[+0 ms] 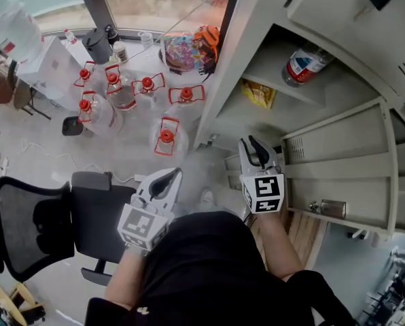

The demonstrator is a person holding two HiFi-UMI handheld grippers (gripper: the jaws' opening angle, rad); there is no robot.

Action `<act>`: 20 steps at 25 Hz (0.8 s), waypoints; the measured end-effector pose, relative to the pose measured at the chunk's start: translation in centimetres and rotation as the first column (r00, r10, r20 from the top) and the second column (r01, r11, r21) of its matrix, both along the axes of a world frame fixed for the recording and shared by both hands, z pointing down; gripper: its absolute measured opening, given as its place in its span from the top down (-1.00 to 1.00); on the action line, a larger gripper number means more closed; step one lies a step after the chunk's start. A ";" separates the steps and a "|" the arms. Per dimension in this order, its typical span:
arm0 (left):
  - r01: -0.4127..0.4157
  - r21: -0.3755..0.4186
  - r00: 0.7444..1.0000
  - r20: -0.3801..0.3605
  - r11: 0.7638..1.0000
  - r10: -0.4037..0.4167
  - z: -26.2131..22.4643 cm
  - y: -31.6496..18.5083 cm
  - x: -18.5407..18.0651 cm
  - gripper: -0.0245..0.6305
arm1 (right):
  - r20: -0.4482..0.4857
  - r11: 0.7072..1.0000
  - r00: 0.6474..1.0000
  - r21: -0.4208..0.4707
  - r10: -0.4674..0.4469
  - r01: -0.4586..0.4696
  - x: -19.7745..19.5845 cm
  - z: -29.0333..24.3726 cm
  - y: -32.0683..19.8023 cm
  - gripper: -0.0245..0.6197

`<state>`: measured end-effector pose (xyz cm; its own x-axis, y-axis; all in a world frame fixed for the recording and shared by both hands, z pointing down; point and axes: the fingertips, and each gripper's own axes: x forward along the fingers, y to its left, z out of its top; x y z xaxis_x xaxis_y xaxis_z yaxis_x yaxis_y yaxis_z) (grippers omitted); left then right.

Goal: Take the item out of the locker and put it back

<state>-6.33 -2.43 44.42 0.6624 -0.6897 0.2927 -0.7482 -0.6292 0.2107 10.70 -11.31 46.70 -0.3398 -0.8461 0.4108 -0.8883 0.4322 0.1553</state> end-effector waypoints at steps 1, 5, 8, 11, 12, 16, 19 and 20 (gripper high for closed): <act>-0.008 0.001 1.000 0.000 1.000 0.008 0.0 0.0 0.2 0.89 | 0.008 1.000 1.000 -0.002 -0.006 0.006 -0.2 -0.1 0.4 0.68; -0.031 -0.002 1.000 -0.003 1.000 0.031 0.2 -0.2 0.9 0.89 | 0.067 1.000 0.998 -0.006 -0.021 0.021 -0.7 -1.0 1.9 0.68; -0.044 0.000 0.999 -0.005 0.999 0.044 0.2 -0.3 1.2 0.89 | 0.120 1.000 0.992 0.005 -0.031 0.030 -1.1 -2.2 3.2 0.76; -0.057 0.001 0.998 -0.007 0.998 0.057 0.1 -0.4 1.6 0.89 | 0.159 0.999 0.986 0.016 -0.045 0.043 -1.5 -3.3 4.3 0.82; -0.060 0.001 0.998 -0.008 0.998 0.060 0.1 -0.4 1.7 0.89 | 0.169 0.999 0.984 0.018 -0.051 0.049 -1.6 -3.5 4.7 0.84; -0.075 0.003 0.997 -0.013 0.997 0.075 0.1 -0.5 2.2 0.89 | 0.214 0.996 0.972 0.024 -0.093 0.090 -2.3 -3.9 5.8 0.90; -0.085 0.002 0.996 -0.015 0.996 0.085 0.2 -0.5 2.5 0.89 | 0.245 0.993 0.962 0.025 -0.117 0.114 -2.6 -4.0 6.3 0.91; -0.087 0.002 0.996 -0.015 0.996 0.087 0.2 -0.6 2.6 0.89 | 0.253 0.993 0.960 0.028 -0.122 0.119 -2.7 -4.1 6.5 0.92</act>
<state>-3.75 -2.99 44.58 0.7244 -0.6293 0.2814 -0.6871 -0.6923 0.2207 8.01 -4.84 42.58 -0.5310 -0.7970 0.2877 -0.8408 0.5378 -0.0619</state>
